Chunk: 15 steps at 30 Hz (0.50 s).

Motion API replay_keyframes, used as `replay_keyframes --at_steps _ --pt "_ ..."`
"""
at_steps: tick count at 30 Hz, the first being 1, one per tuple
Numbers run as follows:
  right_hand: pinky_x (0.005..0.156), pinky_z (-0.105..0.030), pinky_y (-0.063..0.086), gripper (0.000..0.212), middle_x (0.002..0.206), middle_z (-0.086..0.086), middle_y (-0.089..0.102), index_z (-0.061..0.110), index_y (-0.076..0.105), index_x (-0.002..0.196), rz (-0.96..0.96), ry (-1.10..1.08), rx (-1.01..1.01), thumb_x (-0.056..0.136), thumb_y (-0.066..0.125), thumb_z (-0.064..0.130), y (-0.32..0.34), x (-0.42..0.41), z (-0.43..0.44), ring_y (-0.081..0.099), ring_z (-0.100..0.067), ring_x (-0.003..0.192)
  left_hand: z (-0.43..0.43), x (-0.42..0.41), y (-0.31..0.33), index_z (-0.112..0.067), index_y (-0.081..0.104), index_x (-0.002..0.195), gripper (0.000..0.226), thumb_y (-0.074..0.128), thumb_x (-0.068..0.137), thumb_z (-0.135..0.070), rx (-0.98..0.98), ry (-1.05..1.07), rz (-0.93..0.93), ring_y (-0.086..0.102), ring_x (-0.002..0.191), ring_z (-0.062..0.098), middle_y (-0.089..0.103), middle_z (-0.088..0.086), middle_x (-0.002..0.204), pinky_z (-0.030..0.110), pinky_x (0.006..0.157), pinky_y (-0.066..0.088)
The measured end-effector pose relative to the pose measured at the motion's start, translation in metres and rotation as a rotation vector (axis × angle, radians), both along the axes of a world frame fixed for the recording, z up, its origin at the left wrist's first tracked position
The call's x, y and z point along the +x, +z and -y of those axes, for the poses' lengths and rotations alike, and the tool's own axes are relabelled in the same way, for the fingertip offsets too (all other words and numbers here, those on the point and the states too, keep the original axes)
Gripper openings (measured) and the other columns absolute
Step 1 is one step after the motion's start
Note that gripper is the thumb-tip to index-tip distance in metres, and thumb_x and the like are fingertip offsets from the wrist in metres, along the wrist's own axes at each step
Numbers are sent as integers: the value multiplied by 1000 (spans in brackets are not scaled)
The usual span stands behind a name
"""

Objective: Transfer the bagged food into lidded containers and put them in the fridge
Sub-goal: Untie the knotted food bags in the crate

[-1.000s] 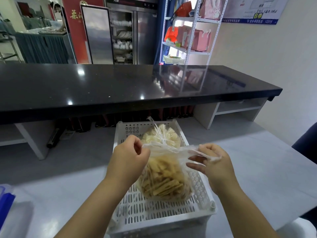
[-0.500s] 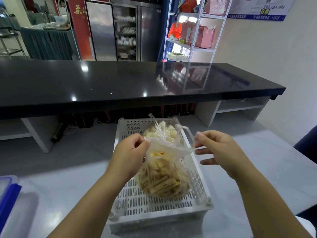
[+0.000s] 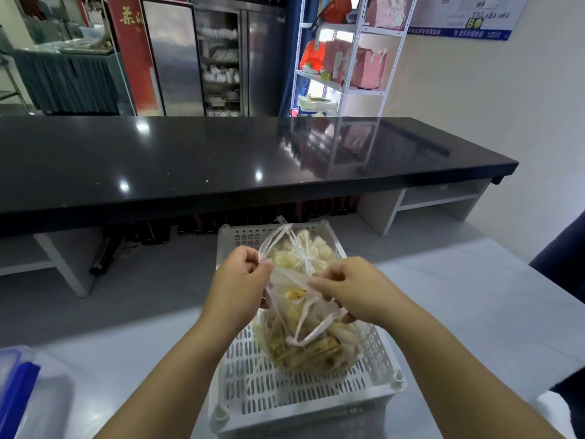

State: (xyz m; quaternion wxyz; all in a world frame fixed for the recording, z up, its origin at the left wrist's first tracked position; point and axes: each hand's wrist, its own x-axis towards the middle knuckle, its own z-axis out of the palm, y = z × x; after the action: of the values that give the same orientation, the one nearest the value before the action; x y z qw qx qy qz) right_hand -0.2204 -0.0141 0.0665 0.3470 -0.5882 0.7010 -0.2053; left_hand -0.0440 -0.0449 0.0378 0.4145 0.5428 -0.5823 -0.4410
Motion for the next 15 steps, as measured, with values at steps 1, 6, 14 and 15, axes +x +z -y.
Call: replay_keyframes --at_steps 1,6,14,15 --pt "55 -30 57 44 73 -7 66 4 66 85 24 -40 -41 89 58 47 1 3 0 58 -15 58 1 0 0 -4 52 84 20 57 92 -21 2 -27 4 58 47 16 59 7 60 33 50 54" --pt "66 -37 54 49 77 -1 69 14 65 83 -266 -11 -4 79 60 62 5 20 3 65 -18 70 9 4 3 -11 49 78 21 60 90 -25 -29 -143 -6 58 48 17 58 2 54 43 59 54" --pt "45 -24 30 22 65 0 51 16 47 64 -654 -188 9 86 48 12 -13 14 -1 47 -19 57 9 15 3 -8 55 82 14 64 88 -16 -64 -191 -29 59 51 13 63 8 63 26 51 54" --pt "44 -24 33 23 66 -1 55 15 51 64 -625 -229 -4 87 51 14 -12 9 -6 52 -21 58 9 17 2 -8 56 83 13 67 86 -16 -81 -195 5 59 51 12 64 8 64 25 51 54"
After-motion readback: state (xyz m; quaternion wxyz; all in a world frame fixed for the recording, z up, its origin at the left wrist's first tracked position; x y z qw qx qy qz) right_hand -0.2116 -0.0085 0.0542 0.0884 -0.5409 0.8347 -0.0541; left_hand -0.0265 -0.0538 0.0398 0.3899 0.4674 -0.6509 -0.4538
